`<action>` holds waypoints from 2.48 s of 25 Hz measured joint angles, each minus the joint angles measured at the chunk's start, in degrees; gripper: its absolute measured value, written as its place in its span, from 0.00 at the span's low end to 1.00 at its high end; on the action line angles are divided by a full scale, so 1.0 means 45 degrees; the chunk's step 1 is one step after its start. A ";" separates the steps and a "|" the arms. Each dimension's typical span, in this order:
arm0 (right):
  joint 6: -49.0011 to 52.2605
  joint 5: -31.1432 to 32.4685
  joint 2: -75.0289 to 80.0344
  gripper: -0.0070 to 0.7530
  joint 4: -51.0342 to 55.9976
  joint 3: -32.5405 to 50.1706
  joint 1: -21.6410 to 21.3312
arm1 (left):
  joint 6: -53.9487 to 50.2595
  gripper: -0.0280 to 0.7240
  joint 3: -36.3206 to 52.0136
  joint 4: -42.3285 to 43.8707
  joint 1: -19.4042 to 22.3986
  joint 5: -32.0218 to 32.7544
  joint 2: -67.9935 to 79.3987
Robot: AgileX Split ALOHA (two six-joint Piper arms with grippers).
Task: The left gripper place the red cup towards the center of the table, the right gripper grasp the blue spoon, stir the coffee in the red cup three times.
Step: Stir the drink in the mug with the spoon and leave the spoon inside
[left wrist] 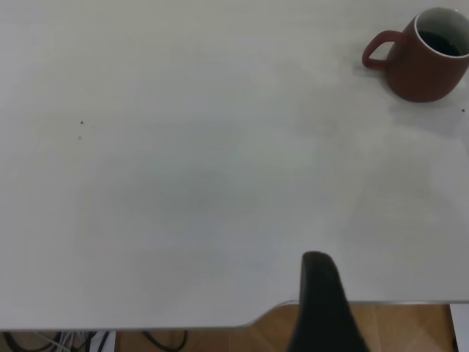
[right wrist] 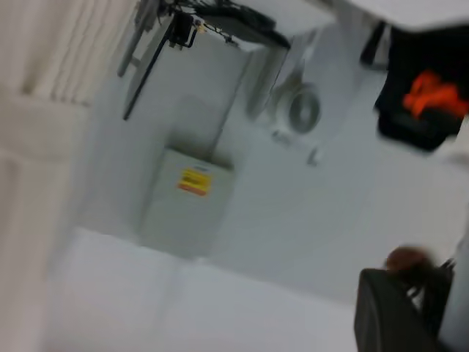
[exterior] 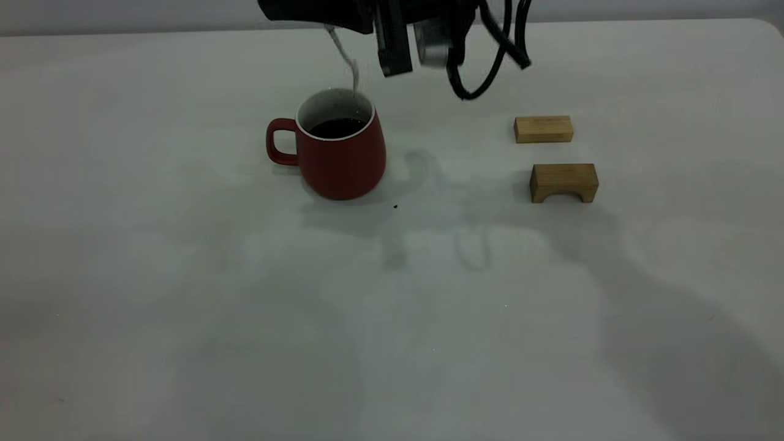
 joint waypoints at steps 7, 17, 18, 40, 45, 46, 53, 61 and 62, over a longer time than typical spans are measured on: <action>0.3427 0.0116 0.1319 0.17 -0.0029 -0.2328 0.0000 | 0.0000 0.77 0.0000 0.0000 0.0000 0.0000 0.0000; 0.3601 0.0127 0.4096 0.17 -0.0012 -0.5232 -0.0078 | 0.0000 0.77 0.0000 0.0000 0.0000 0.0000 0.0000; 0.3601 0.0141 0.4305 0.17 -0.0012 -0.5248 -0.0138 | 0.0000 0.77 0.0000 0.0000 0.0000 0.0000 0.0000; 0.4569 -0.0008 0.5465 0.17 -0.0314 -0.6711 -0.0373 | 0.0000 0.77 0.0000 0.0000 0.0000 0.0000 0.0000; 0.4422 -0.0049 0.5360 0.17 -0.0335 -0.6350 -0.0634 | 0.0000 0.77 0.0000 0.0000 0.0000 0.0000 0.0000; 0.4560 -0.0072 0.5278 0.17 -0.0335 -0.6028 -0.0601 | 0.0000 0.77 0.0000 0.0000 0.0000 0.0000 0.0000; 0.4808 -0.0024 0.5200 0.17 -0.0088 -0.5580 -0.0119 | 0.0000 0.77 0.0000 0.0000 0.0000 0.0000 0.0000; 0.4489 -0.0201 0.5528 0.17 -0.0144 -0.7028 -0.0135 | 0.0000 0.77 0.0000 0.0000 0.0000 0.0000 0.0000; 0.4490 -0.0303 0.5510 0.17 -0.0256 -0.6869 -0.0243 | 0.0000 0.77 0.0000 0.0000 0.0000 0.0000 0.0000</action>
